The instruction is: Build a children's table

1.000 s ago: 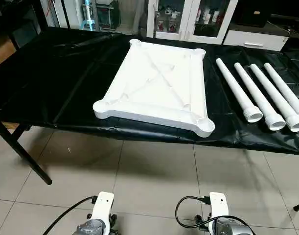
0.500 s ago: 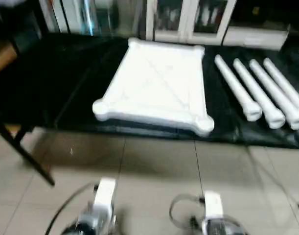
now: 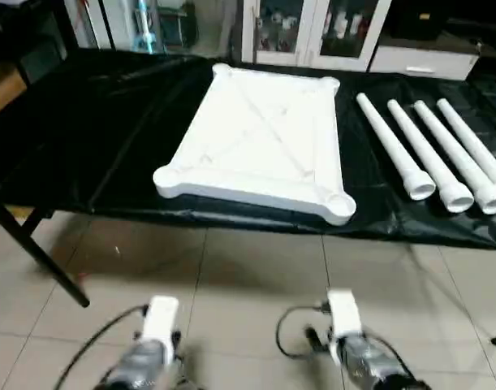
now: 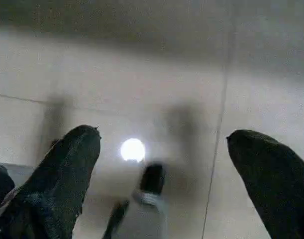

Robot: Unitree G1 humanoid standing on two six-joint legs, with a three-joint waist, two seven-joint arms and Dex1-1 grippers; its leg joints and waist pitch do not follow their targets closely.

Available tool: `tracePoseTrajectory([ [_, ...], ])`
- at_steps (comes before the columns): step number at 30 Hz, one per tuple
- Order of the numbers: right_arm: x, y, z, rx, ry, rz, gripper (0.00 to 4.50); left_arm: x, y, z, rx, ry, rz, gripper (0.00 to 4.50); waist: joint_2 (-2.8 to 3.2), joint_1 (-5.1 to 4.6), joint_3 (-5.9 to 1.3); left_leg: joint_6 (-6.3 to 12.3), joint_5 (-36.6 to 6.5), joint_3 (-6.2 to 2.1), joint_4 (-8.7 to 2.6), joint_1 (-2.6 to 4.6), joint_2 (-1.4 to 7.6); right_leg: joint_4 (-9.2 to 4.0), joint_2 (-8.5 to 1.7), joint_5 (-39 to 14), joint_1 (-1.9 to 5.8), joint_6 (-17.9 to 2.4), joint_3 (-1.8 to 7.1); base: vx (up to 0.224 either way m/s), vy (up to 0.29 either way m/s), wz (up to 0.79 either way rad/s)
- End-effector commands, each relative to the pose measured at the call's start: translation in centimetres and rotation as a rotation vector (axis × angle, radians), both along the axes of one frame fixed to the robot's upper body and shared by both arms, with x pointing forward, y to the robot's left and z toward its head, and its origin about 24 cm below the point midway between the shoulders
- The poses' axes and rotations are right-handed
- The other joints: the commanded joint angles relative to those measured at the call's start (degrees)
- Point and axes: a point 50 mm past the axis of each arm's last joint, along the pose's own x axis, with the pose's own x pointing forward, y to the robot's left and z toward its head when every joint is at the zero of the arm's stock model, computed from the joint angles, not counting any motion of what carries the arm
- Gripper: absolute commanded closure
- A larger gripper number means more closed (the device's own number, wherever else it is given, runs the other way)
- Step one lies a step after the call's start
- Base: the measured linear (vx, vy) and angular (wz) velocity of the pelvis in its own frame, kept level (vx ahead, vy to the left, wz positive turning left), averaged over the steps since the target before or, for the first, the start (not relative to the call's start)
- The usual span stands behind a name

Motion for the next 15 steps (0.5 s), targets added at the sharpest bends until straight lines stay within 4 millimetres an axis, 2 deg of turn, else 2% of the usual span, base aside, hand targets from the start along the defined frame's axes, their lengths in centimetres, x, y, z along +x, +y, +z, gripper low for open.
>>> tracePoseTrajectory([
  [1, 0.5, -0.9, 0.7, -0.022, -0.065, 0.051, 0.0, 0.4, 0.0, 0.8, -0.029, -0.089, -0.055, 2.95, -0.46, 0.29, -2.88, 3.76, -11.83, -2.35, -4.83, 1.49, 5.72, -3.75, -5.03, 0.4, 0.89, -14.46, 2.53, 0.0, 0.0, 0.0],
  [3, 0.7, -2.1, 1.5, -0.047, -0.143, 0.046, 0.0, 0.4, 0.5, 2.1, -0.036, -0.192, -0.105, 2.95, -0.55, 0.68, -2.81, 4.0, -11.82, -2.37, -4.89, 1.54, 5.89, -3.8, -5.15, 0.08, 0.95, -14.19, 2.55, 0.0, 0.0, 0.0],
  [4, 0.7, -2.8, 2.3, -0.041, -0.199, 0.045, 0.0, 0.2, 0.9, 3.6, -0.058, -0.277, -0.139, 2.95, -0.95, 0.84, -2.73, 4.29, -11.39, -2.28, -4.9, 1.5, 6.02, -3.62, -4.84, 0.77, 0.82, -13.52, 2.54, 0.0, 0.0, 0.0],
  [5, 0.7, -2.8, 2.3, -0.041, -0.199, 0.045, 0.0, 0.2, 0.9, 3.6, -0.058, -0.277, -0.139, 2.95, -0.82, 1.13, -2.79, 4.19, -11.63, -2.4, -4.98, 1.52, 6.21, -3.58, -4.92, 0.79, 1.05, -13.2, 2.54, 0.0, 0.0, 0.0],
  [6, 0.6, -2.9, 2.6, -0.033, -0.217, 0.05, 0.0, 0.1, 1.0, 4.3, -0.071, -0.304, -0.152, 2.95, -0.82, 1.0, -2.74, 4.13, -11.87, -2.2, -4.96, 1.59, 5.93, -3.61, -4.49, 0.62, 0.75, -13.09, 2.53, 0.0, 0.0, 0.0],
  [8, -0.2, -3.0, 4.4, 0.03, -0.297, 0.09, 0.0, -0.9, 0.7, 6.9, -0.13, -0.395, -0.204, 2.95, -1.11, 1.37, -2.37, 3.28, -14.55, -2.33, -5.37, 1.52, 6.21, -3.87, -4.47, -1.23, 0.97, -12.14, 2.79, 0.0, 0.0, 0.0],
  [9, -0.4, -3.0, 4.9, 0.045, -0.314, 0.1, 0.0, -1.1, 0.6, 7.5, -0.137, -0.416, -0.213, 2.95, -1.2, 1.41, -1.77, 2.87, -18.11, -2.39, -5.9, 1.42, 6.31, -4.5, -4.26, -5.0, 0.56, -10.97, 2.82, 0.0, 0.0, 0.0],
  [10, -1.1, -2.7, 6.4, 0.106, -0.364, 0.117, 0.0, -1.6, 0.4, 8.7, -0.147, -0.459, -0.214, 2.95, -0.9, 1.16, -1.8, 2.09, -20.14, -2.31, -5.95, 1.7, 5.99, -4.7, -3.99, -7.71, 0.3, -10.7, 2.8, 0.0, 0.0, 0.0],
  [11, -1.2, -2.6, 6.9, 0.118, -0.379, 0.12, 0.0, -1.7, 0.3, 9.1, -0.148, -0.472, -0.217, 2.95, -1.19, 1.38, -1.69, 0.98, -22.29, -2.54, -6.1, 1.76, 6.1, -5.11, -4.08, -11.03, 0.34, -9.37, 3.07, 0.0, 0.0, 0.0],
  [12, -1.3, -2.5, 7.1, 0.125, -0.387, 0.122, 0.0, -1.8, 0.3, 9.3, -0.149, -0.48, -0.218, 2.95, -0.68, 1.2, -1.54, 0.3, -23.38, -2.59, -6.29, 1.86, 5.92, -5.29, -3.89, -12.89, 0.07, -8.9, 3.08, 0.0, 0.0, 0.0],
  [13, -1.6, -2.3, 10.0, 0.17, -0.481, 0.129, 0.0, -1.9, 0.2, 11.5, -0.179, -0.563, -0.206, 2.95, -0.62, 0.94, -1.27, -1.91, -26.84, -2.82, -6.53, 1.96, 5.68, -5.99, -3.85, -18.95, -0.22, -7.05, 3.24, 0.0, 0.0, 0.0],
  [15, -1.9, -2.1, 12.7, 0.2, -0.566, 0.142, 0.0, -2.0, 0.2, 13.6, -0.235, -0.632, -0.18, 2.95, -0.8, 1.34, -1.24, -2.57, -27.23, -3.07, -6.71, 1.95, 5.92, -5.82, -3.7, -18.27, -0.06, -5.56, 3.35, 0.0, 0.0, 0.0],
])
